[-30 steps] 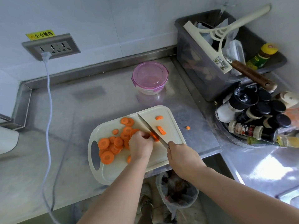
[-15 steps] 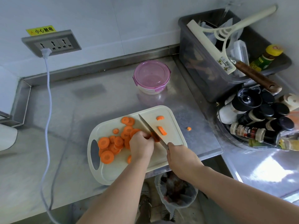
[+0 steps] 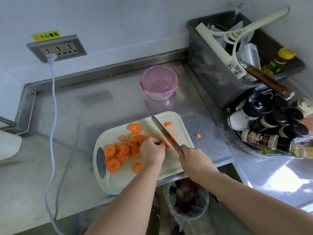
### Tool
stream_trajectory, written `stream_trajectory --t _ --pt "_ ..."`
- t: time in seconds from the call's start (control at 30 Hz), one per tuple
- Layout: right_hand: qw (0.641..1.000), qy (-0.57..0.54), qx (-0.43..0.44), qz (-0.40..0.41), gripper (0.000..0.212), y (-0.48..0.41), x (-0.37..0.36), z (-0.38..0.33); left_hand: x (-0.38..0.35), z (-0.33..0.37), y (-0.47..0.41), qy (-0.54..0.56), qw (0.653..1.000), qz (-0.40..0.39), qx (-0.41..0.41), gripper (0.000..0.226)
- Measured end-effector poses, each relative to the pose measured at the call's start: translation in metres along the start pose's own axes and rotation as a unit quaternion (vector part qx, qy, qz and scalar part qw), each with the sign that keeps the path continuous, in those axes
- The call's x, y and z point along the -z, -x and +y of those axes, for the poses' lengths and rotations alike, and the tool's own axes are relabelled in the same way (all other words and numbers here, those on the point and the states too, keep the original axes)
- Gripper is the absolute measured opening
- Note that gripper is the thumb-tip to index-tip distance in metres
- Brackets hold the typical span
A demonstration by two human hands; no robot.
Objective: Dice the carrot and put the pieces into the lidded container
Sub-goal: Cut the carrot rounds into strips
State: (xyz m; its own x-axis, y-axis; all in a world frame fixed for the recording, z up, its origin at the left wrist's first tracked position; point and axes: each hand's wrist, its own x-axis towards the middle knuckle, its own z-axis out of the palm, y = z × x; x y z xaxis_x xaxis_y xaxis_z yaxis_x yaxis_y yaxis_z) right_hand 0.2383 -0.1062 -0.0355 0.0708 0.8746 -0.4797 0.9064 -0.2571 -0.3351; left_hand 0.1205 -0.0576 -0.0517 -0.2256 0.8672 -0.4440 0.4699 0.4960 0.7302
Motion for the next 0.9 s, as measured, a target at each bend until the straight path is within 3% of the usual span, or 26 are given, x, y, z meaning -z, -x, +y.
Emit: stream_trajectory --t 0.33,0.43,0.57,0.77,0.9 --pt "0.998 0.059 0.030 -0.002 0.025 0.012 0.006 -0.005 -0.002 -0.002 -0.001 0.005 1.000 0.005 0.007 0.012" --pt "0.996 0.085 0.028 -0.009 0.023 0.013 0.008 -0.008 -0.002 -0.001 0.000 0.014 1.000 0.002 0.010 0.004" --pt "0.992 0.117 0.030 -0.029 0.021 0.010 0.007 -0.008 -0.001 0.000 0.000 0.016 1.000 -0.005 0.004 0.015" --pt "0.997 0.062 0.034 -0.020 0.024 0.011 0.008 -0.009 -0.003 -0.001 -0.001 0.016 1.000 -0.005 0.003 0.011" --pt "0.994 0.098 0.041 -0.031 0.024 0.008 0.006 -0.006 -0.003 -0.002 -0.001 0.017 1.000 -0.003 0.005 0.009"
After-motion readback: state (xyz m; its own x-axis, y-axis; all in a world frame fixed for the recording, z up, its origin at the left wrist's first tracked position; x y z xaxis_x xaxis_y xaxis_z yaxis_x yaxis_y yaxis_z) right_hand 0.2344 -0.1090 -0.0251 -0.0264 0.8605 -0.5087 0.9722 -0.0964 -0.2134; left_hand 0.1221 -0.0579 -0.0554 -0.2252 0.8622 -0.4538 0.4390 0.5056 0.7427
